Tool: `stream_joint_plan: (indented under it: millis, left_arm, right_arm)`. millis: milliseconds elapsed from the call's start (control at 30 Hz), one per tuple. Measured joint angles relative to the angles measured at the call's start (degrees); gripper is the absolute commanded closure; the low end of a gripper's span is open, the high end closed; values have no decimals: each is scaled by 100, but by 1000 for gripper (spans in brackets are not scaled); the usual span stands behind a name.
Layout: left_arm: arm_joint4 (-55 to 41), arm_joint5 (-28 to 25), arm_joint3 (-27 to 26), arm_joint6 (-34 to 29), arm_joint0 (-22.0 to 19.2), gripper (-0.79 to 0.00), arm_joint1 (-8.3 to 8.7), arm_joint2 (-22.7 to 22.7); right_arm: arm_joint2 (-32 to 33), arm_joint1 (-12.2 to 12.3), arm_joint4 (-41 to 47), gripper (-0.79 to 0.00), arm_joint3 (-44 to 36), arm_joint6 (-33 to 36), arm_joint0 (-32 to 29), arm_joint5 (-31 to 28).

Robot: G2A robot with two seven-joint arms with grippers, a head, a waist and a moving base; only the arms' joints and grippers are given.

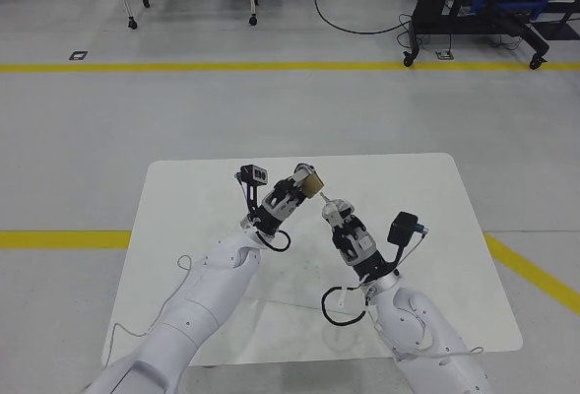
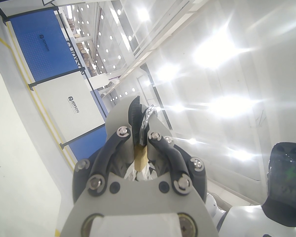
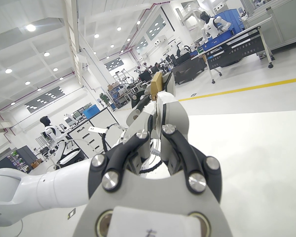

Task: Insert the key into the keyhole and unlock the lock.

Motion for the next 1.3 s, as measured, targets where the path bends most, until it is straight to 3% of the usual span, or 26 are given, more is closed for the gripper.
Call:
stream_joint_plan:
  millis: [767, 1300]
  left_arm:
    - [223, 97, 75, -117, 21, 0, -101, -217]
    - [1093, -231, 21, 394, 85, 0, -130, -291]
  right_arm:
    - [-1, -131, -179, 0, 76, 64, 45, 129]
    - [12, -208, -363, 0, -4, 178, -3, 413]
